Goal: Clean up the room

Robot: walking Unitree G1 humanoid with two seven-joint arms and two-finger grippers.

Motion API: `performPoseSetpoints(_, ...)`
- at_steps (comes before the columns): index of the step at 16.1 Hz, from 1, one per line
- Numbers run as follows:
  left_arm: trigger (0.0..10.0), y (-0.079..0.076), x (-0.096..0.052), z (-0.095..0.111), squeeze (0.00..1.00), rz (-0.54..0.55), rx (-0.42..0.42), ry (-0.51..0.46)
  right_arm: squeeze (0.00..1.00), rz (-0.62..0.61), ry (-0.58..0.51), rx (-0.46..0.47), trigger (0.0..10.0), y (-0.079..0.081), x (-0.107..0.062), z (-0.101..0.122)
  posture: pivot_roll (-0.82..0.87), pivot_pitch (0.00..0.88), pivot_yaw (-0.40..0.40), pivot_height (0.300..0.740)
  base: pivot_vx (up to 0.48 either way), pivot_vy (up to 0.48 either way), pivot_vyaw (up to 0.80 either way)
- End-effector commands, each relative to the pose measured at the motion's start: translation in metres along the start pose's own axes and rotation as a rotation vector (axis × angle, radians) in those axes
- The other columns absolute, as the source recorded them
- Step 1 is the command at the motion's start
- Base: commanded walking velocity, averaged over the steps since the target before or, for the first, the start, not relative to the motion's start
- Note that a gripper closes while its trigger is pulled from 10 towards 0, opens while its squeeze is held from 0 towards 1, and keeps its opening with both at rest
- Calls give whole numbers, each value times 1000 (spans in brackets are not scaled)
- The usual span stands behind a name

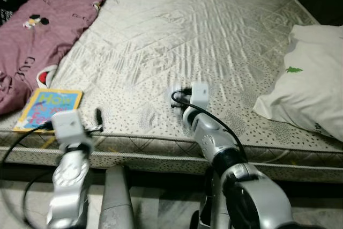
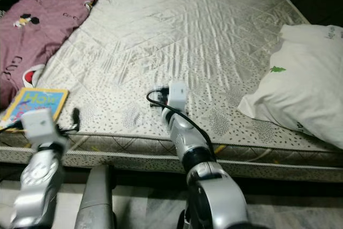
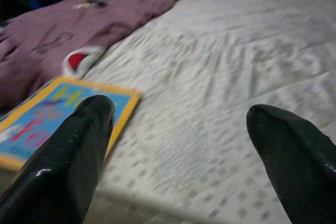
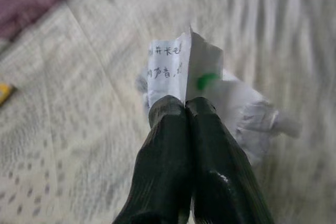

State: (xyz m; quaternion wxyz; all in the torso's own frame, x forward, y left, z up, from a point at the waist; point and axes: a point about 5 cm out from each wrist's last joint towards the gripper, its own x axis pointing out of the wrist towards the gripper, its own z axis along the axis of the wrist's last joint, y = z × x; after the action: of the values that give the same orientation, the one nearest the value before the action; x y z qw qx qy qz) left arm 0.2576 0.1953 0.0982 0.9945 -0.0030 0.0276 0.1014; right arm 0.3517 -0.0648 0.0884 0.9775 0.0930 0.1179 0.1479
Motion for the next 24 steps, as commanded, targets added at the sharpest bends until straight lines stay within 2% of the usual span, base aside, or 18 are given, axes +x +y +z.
performPoseSetpoints(1, 10000, -3, 2, -3, 0, -19, 4, 2, 0, -3, -53, -48, 0, -12, -8, 0, 93, 0, -4, 540, 0, 0, 0)
performPoseSetpoints(3, 10000, -9, 5, -4, 0, -50, 5, -8, 0, -39, -165, -171, 0, -34, -32, 0, 67, 0, 8, 540, 0, 0, 0)
performPoseSetpoints(4, 10000, -9, 6, -4, 0, -59, 6, -12, 0, -54, -189, -205, 0, -38, -38, 0, 67, 0, 8, 540, 0, 0, 0)
performPoseSetpoints(7, 10000, -10, 5, -4, 0, -83, -5, -27, 0, -118, -265, -272, 0, -50, -60, 3, 48, 0, 16, 540, 0, 0, 0)
performPoseSetpoints(9, 10000, -10, 4, -3, 0, -98, 1, -42, 0, -257, -339, -267, 0, -69, -94, 14, 33, 0, 25, 540, 0, 0, 0)
performPoseSetpoints(11, 10000, -10, 4, -3, 0, -104, 3, -48, 0, -282, -346, -290, 0, -72, -109, 19, 23, 0, 26, 540, 0, 0, 0)
performPoseSetpoints(12, 10000, -11, 3, -3, 0, -110, 4, -51, 0, -279, -338, -309, 980, -71, -115, 18, 19, 0, 28, 540, 0, 0, 0)
performPoseSetpoints(14, 10000, -13, 4, -3, 0, -110, 31, -54, 0, -284, -246, -268, 4824, -68, -125, 6, -1, 0, 60, 540, 0, 0, 0)
performPoseSetpoints(15, 10000, -13, 5, -5, 0, -116, 22, -42, 0, -260, -215, -279, 9843, -64, -128, 1, -8, 0, 72, 540, 0, 0, 0)
performPoseSetpoints(16, 10000, -17, 4, -7, 0, -159, 21, -31, 0, -181, -218, -356, 10000, -50, -131, -1, -7, 0, 83, 540, 0, 0, 0)
performPoseSetpoints(17, 10000, -20, 4, -8, 0, -191, 31, -29, 0, -173, -220, -369, 10000, -45, -127, 2, 1, 0, 83, 540, 0, 0, 0)
performPoseSetpoints(20, 10000, -21, 2, -5, 0, -182, 28, -50, 0, -212, -263, -291, 10000, -40, -114, 13, 25, 0, 61, 540, 0, 0, 0)
performPoseSetpoints(22, 10000, -19, 0, -8, 0, -168, 24, -43, 0, -249, -290, -279, 10000, -38, -112, 16, 22, 0, 58, 540, 0, 0, 0)
performPoseSetpoints(24, 10000, -19, 0, -10, 0, -166, 13, -33, 0, -298, -306, -283, 10000, -44, -113, 18, 15, 0, 56, 540, 0, 0, 0)
